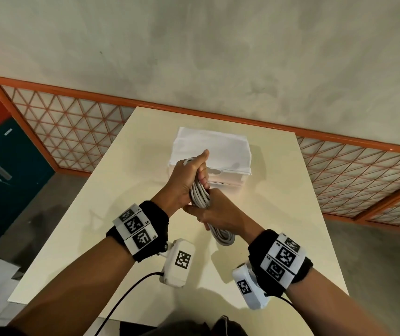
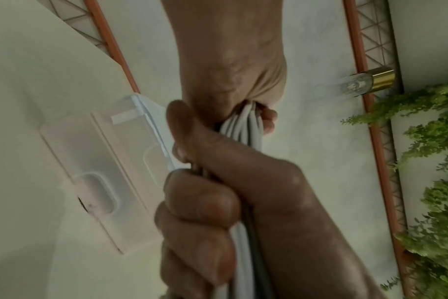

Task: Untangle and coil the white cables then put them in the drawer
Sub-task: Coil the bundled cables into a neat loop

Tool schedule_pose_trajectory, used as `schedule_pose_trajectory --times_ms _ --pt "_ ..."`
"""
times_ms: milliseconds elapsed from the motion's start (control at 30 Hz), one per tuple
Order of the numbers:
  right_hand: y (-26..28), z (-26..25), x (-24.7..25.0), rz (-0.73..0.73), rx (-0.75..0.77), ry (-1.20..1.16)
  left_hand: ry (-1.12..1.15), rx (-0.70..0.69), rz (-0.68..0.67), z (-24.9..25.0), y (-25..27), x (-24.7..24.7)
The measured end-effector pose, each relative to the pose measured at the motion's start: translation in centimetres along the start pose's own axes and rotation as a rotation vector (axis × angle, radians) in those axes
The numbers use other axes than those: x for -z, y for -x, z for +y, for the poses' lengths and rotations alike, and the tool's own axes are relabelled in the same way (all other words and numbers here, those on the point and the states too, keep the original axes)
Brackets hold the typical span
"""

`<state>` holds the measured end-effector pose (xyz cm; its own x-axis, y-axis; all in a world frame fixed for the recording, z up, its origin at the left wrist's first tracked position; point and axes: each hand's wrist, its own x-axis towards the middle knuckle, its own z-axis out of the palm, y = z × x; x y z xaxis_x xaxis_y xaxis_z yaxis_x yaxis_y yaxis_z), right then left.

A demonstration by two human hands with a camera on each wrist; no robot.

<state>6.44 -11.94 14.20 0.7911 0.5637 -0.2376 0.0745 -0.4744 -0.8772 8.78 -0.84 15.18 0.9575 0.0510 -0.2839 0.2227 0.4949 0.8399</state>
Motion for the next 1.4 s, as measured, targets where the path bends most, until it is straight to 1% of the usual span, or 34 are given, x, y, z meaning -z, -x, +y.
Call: schedule_pose_trajectory --times_ms 100,167,200,267,300,467,600,667,767,867,967,1033,1100,1133,1167,1233,1300,1333,1400 --pt "-0.1 0.0 0.7 -0.014 -0.019 0.049 0.032 0.038 -0.086 0.2 0.1 0.5" --pt "0.0 0.0 1.2 -0.036 -0.032 0.027 0.057 0.05 -0.163 0.4 0.4 0.7" --pt "0.0 0.0 1.4 -0.045 -0.032 0.012 0.105 0.058 -0.198 0.5 0.6 0.8" --pt "0.2 -0.1 1.5 -0.049 -0.029 -0.036 0.204 0.077 -0.243 0.6 0.6 0.9" --pt "0.2 0.0 1.5 -0.049 -0.031 -0.069 0.215 0.081 -0.251 0.6 0.5 0.8" --pt "0.1 0.2 1.5 -0.035 -0.066 -0.19 0.082 0.065 -0.203 0.9 0.7 0.8" --pt "0.0 0.7 0.9 0.038 -0.045 -0.21 -0.042 0.068 -0.19 1.6 0.6 0.9" --pt "0.0 0.7 0.7 0.06 -0.036 -0.209 -0.058 0.073 -0.17 1.7 0.5 0.8" --pt "0.1 0.6 0.6 0.064 -0.02 -0.228 -0.065 0.009 -0.129 1.4 0.4 0.8" --pt "0.1 0.7 0.5 0.067 -0.031 -0.182 -0.09 -0.057 -0.1 0.9 0.2 0.6" --pt "0.2 0.9 0.4 0.03 -0.069 -0.099 -0.129 -0.025 -0.081 0.4 0.0 0.3" --pt "0.4 1.1 0.3 -0.008 -0.098 -0.071 -0.221 -0.016 -0.02 0.0 -0.2 0.4" --pt "0.6 1.5 0.4 -0.051 -0.146 -0.077 -0.275 0.018 0.025 -0.6 -0.3 0.4" --pt "0.6 1.7 0.6 -0.078 -0.169 -0.095 -0.264 0.049 0.023 -1.0 -0.5 0.6" --pt "0.6 1.9 0.8 -0.105 -0.186 -0.113 -0.231 0.083 0.005 -1.3 -0.7 0.7" --pt "0.5 2.5 1.3 -0.148 -0.214 -0.156 -0.135 0.138 -0.092 -1.9 -0.9 1.1" --pt "0.5 3.1 1.7 -0.176 -0.244 -0.216 -0.102 0.138 -0.204 -2.4 -0.9 1.2" --pt "0.5 3.3 1.8 -0.187 -0.258 -0.234 -0.097 0.126 -0.238 -2.7 -0.8 1.1" --pt "0.6 3.8 1.8 -0.197 -0.279 -0.257 -0.074 0.102 -0.258 -3.1 -0.5 0.7"
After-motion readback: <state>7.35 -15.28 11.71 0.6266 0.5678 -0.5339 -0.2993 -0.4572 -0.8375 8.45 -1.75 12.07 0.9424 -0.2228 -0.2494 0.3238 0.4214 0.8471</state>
